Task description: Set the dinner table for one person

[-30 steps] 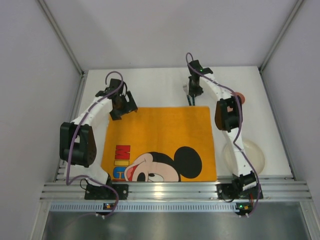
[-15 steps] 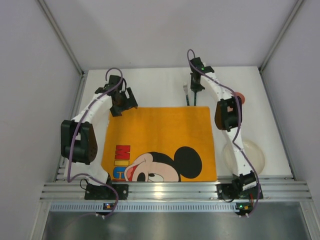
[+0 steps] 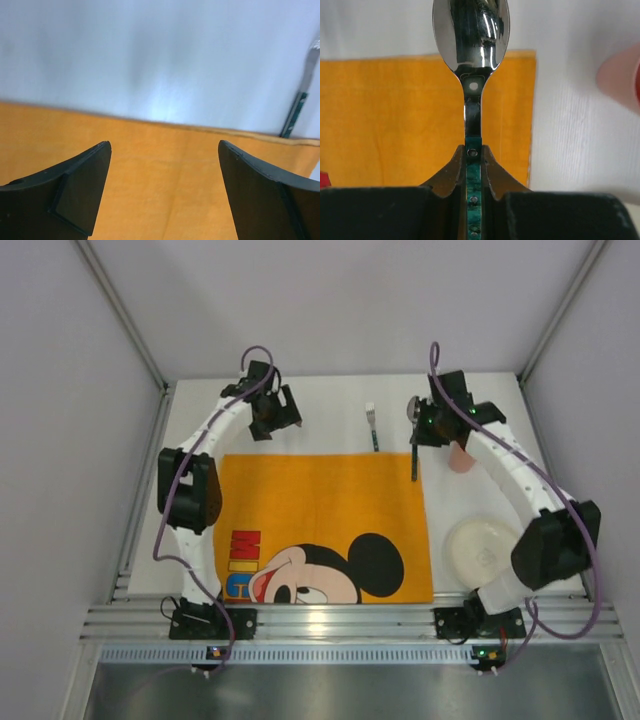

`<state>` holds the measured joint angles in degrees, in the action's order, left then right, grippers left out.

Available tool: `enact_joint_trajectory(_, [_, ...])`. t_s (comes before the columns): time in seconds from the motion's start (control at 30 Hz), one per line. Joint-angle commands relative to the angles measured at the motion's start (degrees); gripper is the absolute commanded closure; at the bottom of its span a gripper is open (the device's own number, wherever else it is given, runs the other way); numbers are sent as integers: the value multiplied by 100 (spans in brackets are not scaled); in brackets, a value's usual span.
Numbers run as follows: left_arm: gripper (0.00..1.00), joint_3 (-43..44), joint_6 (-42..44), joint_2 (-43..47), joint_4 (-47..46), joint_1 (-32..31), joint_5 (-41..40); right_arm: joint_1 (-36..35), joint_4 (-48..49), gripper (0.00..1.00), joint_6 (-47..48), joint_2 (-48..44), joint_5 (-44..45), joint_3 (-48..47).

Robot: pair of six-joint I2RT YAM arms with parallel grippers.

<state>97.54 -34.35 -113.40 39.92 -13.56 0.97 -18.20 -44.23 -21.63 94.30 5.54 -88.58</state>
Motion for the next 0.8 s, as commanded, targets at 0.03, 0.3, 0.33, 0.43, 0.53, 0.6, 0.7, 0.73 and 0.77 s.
enact_joint_trajectory(0.03, [7,1546,-169,-1127,-73,-568,34,-201,344,100,-316,-788,-1674,1709])
enact_joint_trajectory(0.3, [7,2648,-572,-2255,-1467,-981,578,-869,1003,100,-939,-1090,-2321,3636])
enact_joint_trajectory(0.33, [7,2630,-608,-2317,-1713,-999,849,-922,1065,100,-1027,-1055,-2321,3724])
enact_joint_trajectory(0.43, [7,2709,-722,-2554,-2120,-1078,1089,-931,1109,100,-1080,-966,-2303,3970])
enact_joint_trajectory(0.53, [7,2762,-740,-2713,-2287,-1166,1142,-958,1153,100,-1080,-835,-2400,4120])
enact_joint_trajectory(0.6, [7,2771,-722,-2809,-2340,-1245,1168,-984,1153,95,-1072,-677,-2461,4146])
enact_joint_trajectory(0.7, [7,2832,-696,-2924,-2410,-1359,1142,-1054,1162,44,-1045,-510,-2540,4120])
enact_joint_trajectory(0.73, [7,2858,-696,-2959,-2480,-1386,1142,-1098,1136,40,-1037,-483,-2540,4094])
enact_joint_trajectory(0.77, [7,2920,-696,-3003,-2515,-1412,1142,-1116,1092,37,-1019,-466,-2540,4033])
